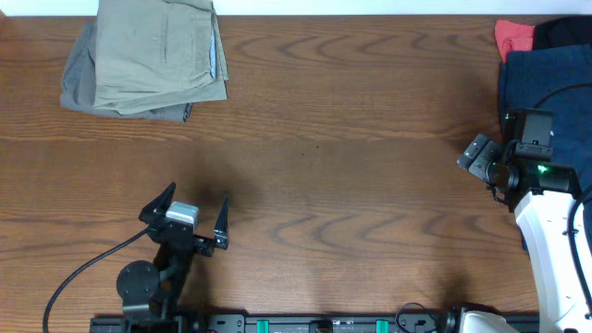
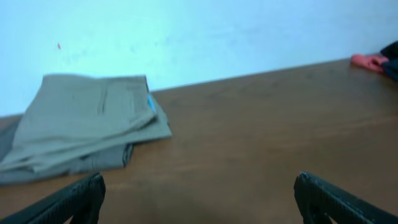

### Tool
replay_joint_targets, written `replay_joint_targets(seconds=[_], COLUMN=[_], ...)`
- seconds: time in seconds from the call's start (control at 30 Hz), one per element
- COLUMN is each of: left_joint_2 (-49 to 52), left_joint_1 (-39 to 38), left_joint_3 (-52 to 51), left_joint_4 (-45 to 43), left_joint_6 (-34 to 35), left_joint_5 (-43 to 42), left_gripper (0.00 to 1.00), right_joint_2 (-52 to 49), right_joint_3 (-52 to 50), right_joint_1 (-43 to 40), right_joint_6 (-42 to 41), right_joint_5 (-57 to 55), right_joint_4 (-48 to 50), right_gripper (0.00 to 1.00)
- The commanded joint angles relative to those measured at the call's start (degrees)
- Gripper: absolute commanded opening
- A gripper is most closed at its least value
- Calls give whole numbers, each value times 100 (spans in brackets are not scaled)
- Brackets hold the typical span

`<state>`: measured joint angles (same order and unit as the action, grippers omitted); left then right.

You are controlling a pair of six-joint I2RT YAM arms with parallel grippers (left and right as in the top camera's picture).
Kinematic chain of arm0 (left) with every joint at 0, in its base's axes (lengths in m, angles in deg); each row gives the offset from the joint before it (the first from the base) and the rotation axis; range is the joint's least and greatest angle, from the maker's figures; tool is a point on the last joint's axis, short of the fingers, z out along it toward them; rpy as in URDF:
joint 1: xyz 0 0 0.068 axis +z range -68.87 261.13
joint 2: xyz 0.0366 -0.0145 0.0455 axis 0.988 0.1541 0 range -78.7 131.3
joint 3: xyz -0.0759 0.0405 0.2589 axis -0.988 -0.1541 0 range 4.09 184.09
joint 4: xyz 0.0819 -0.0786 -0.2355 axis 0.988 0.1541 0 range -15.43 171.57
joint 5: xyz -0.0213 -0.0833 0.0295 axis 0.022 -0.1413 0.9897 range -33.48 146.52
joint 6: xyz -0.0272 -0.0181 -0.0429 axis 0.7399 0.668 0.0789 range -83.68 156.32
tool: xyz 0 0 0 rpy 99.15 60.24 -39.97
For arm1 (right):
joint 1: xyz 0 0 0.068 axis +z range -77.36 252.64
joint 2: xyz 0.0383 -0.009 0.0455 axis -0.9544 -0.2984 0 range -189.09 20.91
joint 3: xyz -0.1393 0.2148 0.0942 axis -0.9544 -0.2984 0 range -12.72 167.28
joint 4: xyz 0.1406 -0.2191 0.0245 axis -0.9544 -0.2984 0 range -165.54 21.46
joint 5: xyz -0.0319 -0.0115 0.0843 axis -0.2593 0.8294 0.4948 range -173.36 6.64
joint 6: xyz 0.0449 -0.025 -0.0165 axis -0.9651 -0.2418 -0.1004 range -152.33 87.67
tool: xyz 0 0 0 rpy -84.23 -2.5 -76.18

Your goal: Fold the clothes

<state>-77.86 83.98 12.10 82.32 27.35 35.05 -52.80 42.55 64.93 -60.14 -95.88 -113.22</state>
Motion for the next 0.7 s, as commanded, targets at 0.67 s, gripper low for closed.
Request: replay_joint_targets(seconds=[0.67], left_joint_2=[-72], left_joint_1=[24], left_joint_3=[-780], left_joint_4=[-372], left_joint_6=[1615], left_joint_5=[2109], left_gripper=[98], right_joint_2=[9], right_joint_3=[7], right_joint_1=[55], right_joint_6=[66], right_joint_5=[-94], right_joint_4=[9], right_gripper=[99])
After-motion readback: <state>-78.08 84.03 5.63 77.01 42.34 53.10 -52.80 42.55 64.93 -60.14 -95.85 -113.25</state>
